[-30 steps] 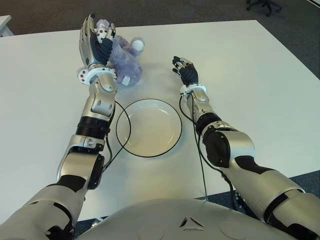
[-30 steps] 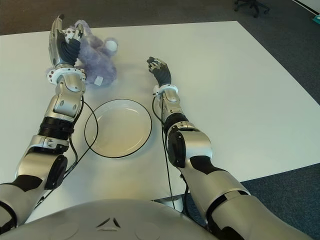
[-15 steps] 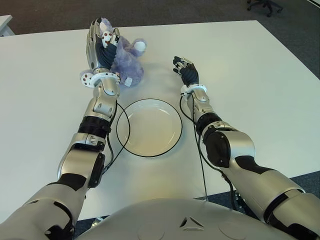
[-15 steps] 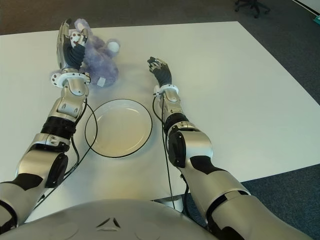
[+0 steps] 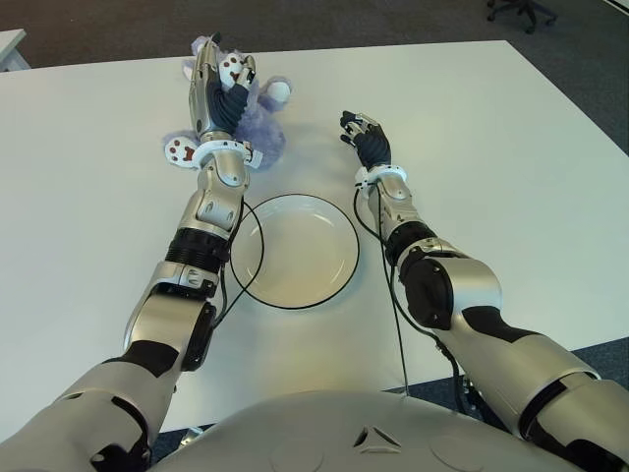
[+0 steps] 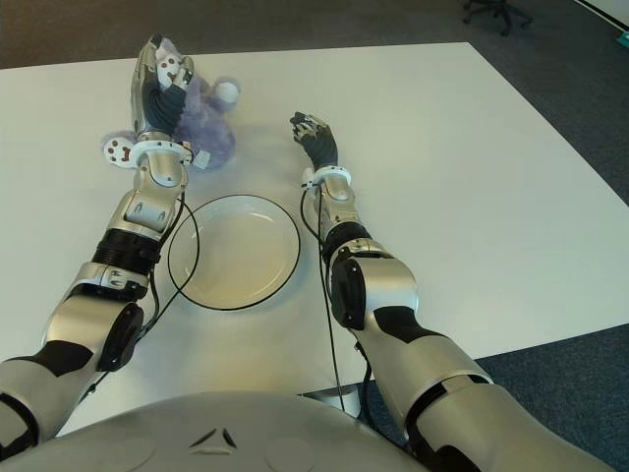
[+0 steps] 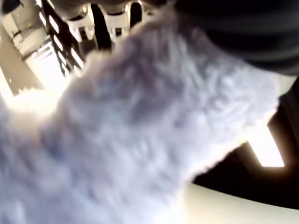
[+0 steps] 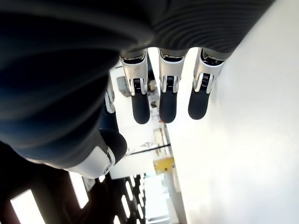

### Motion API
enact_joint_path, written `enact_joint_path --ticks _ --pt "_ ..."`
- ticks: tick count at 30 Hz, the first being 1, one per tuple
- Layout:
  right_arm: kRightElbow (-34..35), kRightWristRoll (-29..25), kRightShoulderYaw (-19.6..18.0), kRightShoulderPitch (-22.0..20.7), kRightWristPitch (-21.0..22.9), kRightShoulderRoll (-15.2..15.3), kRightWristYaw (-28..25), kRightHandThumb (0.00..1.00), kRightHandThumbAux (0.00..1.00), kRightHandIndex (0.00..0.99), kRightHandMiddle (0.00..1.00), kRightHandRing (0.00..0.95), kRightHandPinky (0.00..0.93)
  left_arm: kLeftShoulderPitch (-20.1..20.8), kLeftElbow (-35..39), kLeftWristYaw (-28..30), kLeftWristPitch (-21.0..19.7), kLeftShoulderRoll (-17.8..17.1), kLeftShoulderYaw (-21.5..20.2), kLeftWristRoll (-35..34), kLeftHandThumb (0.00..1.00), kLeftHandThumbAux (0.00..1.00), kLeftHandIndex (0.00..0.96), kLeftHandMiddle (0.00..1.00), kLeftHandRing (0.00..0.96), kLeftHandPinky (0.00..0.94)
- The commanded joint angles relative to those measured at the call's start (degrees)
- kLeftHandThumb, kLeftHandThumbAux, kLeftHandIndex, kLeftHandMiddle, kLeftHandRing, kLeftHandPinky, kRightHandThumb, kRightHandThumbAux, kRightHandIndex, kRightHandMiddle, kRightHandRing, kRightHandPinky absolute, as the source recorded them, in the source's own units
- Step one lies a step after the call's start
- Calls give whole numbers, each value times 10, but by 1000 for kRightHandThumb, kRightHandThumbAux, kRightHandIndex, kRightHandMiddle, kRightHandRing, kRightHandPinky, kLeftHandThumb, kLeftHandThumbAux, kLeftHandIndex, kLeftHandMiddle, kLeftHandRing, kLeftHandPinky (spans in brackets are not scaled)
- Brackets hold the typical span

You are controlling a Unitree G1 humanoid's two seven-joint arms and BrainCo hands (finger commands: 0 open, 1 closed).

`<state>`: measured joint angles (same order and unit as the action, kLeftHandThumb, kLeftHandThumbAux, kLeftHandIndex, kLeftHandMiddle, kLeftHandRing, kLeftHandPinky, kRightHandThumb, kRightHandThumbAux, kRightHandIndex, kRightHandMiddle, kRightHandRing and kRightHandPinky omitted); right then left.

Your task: Put the doll into the plate.

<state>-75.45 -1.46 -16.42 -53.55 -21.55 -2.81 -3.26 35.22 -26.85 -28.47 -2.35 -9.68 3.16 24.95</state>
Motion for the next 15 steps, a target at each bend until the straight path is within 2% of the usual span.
enact_joint_path --ticks 1,7,15 --pt "-20 6 3 30 23 -7 6 699 734 404 174 145 178 -11 -9 18 -8 13 -3 -19 382 241 3 102 78 39" --pt "-20 9 4 31 23 -6 8 699 734 404 174 144 172 1 -69 -4 39 28 -12 -41 363 260 0 94 72 42" --pt "-19 14 7 33 18 -7 14 698 734 404 173 141 168 9 -69 -65 65 42 -21 -34 311 244 0 135 127 88"
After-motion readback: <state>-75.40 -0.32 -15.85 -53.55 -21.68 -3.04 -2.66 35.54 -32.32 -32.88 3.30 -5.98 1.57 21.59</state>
